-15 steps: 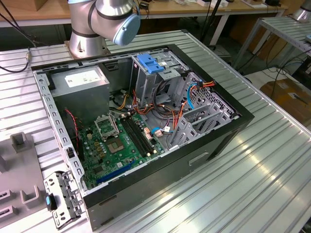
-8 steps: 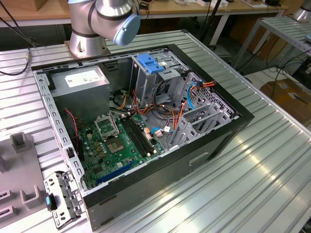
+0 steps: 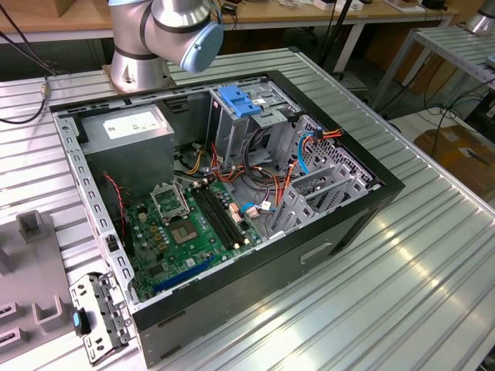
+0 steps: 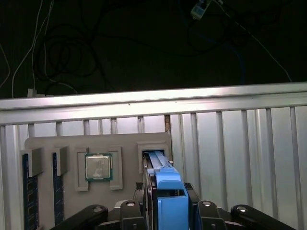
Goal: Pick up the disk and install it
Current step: 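Pick up the disk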
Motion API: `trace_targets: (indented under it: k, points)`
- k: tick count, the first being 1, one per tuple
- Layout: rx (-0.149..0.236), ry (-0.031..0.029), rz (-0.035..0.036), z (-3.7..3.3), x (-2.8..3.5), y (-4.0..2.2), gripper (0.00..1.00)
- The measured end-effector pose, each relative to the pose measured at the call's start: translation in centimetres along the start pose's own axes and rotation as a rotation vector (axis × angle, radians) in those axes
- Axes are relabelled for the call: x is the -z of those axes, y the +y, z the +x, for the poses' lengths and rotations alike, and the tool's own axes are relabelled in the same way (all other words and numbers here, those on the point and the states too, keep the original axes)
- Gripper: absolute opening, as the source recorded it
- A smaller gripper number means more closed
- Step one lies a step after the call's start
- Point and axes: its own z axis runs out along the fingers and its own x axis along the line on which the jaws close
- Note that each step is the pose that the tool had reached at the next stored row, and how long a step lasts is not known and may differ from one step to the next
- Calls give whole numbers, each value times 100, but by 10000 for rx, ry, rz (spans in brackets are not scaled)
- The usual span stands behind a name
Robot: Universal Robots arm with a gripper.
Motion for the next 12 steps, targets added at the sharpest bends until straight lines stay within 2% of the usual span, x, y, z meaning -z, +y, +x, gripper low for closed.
trace_targets:
  k: [12]
  points:
    - [104,6,2,0,-7,-1,44]
